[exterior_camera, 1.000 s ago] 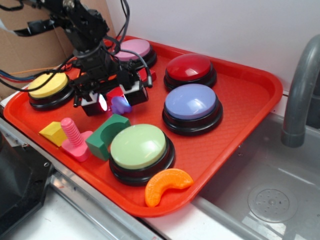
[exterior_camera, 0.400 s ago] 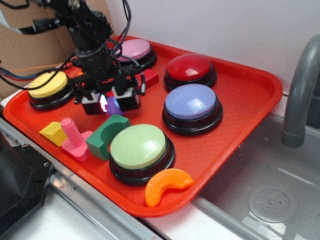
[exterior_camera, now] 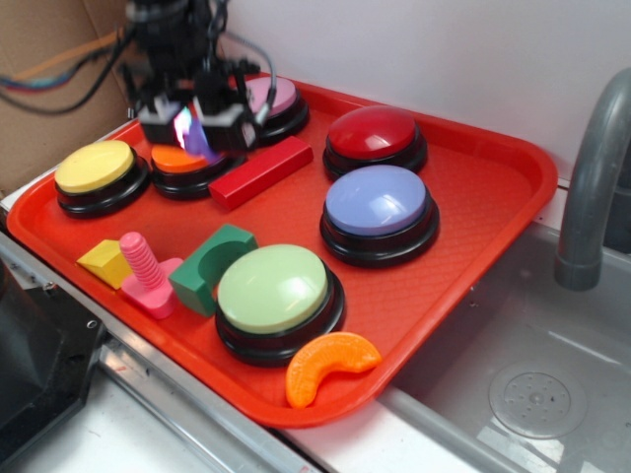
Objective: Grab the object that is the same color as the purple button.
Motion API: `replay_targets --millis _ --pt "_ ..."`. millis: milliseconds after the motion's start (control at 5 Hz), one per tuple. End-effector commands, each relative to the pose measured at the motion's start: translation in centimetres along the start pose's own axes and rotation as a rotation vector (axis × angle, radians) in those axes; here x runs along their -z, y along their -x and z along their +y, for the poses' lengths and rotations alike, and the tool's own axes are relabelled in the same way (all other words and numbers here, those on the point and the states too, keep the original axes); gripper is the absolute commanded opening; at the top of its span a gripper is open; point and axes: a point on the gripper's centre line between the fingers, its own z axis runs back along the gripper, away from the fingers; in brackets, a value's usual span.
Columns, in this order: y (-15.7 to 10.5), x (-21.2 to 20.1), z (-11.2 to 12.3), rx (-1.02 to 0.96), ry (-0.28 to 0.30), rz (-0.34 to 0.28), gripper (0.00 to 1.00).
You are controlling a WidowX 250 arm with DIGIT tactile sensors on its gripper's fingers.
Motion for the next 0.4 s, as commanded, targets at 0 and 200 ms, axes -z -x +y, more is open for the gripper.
replay_targets --millis 0,200 --pt "-1.82 -7.95 0.11 0.180 -0.001 -0.080 0.00" --pt "-1.84 -8.31 0.98 0.124 -0.086 -0.102 0.58"
